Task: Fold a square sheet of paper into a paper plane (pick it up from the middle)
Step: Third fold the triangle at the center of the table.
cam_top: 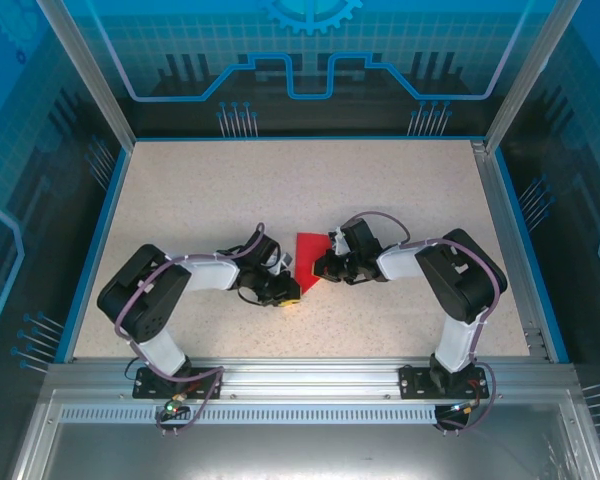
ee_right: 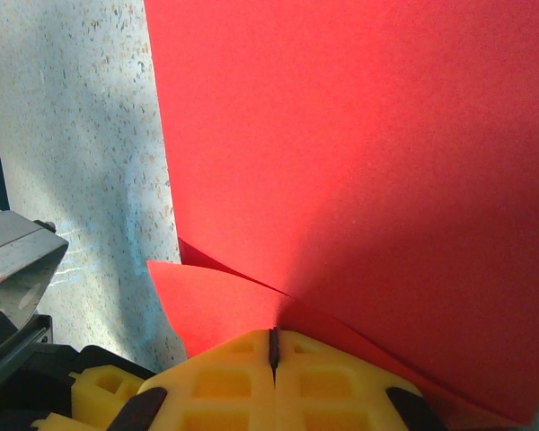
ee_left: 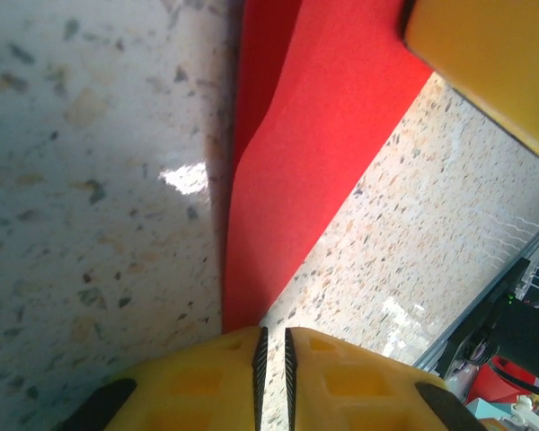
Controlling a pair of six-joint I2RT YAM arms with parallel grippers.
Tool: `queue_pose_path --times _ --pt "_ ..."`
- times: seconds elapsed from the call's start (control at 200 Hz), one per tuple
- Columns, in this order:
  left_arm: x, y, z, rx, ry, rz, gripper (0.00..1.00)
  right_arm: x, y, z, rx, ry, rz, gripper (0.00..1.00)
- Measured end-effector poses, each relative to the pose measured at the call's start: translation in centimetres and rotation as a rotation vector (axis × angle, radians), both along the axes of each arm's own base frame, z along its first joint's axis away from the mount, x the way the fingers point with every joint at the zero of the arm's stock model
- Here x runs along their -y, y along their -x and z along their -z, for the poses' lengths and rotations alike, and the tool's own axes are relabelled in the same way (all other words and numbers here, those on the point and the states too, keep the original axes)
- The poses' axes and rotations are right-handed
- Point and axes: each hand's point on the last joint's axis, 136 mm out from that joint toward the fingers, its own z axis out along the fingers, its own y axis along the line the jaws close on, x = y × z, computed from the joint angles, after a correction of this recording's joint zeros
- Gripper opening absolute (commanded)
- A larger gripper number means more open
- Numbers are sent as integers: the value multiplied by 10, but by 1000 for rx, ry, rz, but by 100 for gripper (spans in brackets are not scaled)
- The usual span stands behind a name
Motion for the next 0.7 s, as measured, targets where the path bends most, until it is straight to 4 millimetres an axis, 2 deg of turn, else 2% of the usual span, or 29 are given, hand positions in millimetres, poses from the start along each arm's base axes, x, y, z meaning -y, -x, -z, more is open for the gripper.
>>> queue_pose_path --times 0.125,0.235,0.335,0.475,0.565,0.7 --pt "-8 11 -4 -22 -20 -3 19 0 0 -1 -4 1 0 0" --pt "-13 11 -20 19 -25 -17 21 -1 -1 -2 -11 6 -1 2" --pt "-12 -2 -39 90 -19 -38 21 -2 -3 -4 -15 10 1 7" --pt "-2 -35 -55 146 -20 -60 21 1 -11 -17 -1 12 20 16" --pt "5 -51 -54 159 -28 -66 21 12 -20 -36 39 14 62 23" --pt "7 -64 -41 155 -70 -65 22 39 -37 -63 101 16 148 29"
